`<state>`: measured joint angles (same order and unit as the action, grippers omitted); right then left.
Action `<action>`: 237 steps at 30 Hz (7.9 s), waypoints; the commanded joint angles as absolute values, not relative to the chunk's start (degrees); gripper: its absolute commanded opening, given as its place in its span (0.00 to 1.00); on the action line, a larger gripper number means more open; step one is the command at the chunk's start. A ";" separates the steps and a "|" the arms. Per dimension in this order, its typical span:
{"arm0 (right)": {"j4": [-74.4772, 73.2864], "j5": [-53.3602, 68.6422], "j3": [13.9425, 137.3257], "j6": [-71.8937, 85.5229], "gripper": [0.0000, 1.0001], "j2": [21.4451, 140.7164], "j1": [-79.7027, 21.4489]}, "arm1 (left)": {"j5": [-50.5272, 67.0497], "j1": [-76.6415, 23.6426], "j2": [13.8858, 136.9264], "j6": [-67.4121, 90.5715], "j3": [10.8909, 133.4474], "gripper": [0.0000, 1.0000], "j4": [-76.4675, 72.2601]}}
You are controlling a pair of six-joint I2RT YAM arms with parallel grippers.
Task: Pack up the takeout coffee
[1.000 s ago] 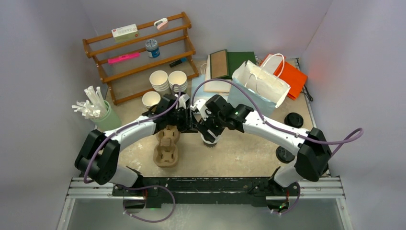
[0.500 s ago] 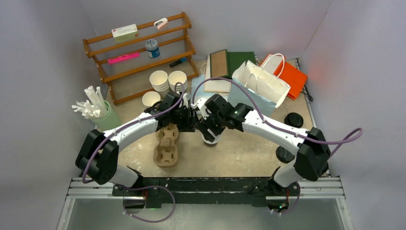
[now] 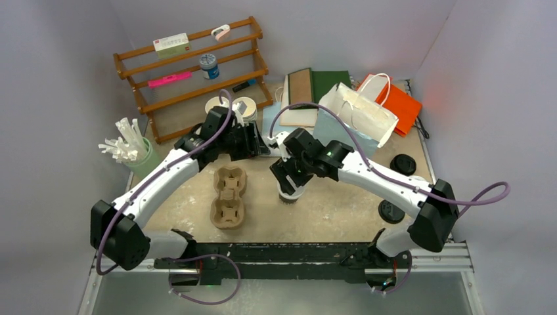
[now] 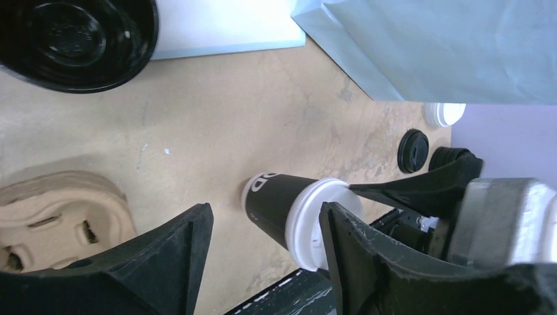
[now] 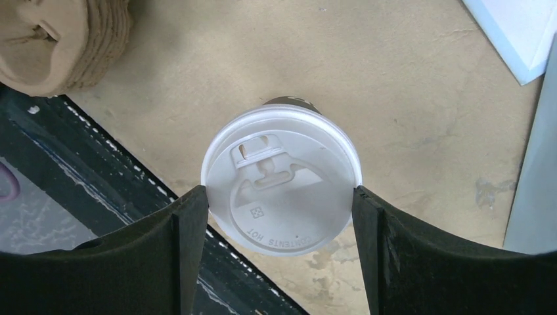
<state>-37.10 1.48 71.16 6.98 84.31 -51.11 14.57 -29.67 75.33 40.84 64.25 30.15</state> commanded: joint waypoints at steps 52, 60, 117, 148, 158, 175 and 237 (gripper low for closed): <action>-66.95 -26.51 122.40 15.74 0.51 82.21 -25.08 | 0.34 -41.66 111.82 35.39 116.04 0.66 18.82; -70.63 -24.89 112.89 20.07 0.50 78.06 -25.05 | 1.64 -41.66 117.37 32.01 122.11 0.64 22.22; -56.25 -26.70 86.49 24.17 0.28 70.37 -64.14 | 38.58 -39.81 89.12 20.46 92.48 0.00 22.09; -57.80 -26.94 72.65 31.87 0.29 65.55 -66.96 | 45.08 -40.61 100.04 22.81 99.06 0.00 20.02; -65.10 -25.08 75.66 33.70 0.28 64.34 -65.63 | 43.73 -40.61 99.96 22.77 102.39 0.00 22.88; -54.11 -28.67 72.78 29.91 0.25 59.74 -59.21 | 36.58 -44.29 92.60 23.31 97.00 0.00 22.84; -35.25 -8.73 56.82 16.18 0.21 72.30 -44.51 | 8.60 -47.92 92.19 19.60 88.37 0.00 20.25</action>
<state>-33.69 -13.37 57.63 17.96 70.17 -45.30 11.14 -47.37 92.64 21.19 83.88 20.36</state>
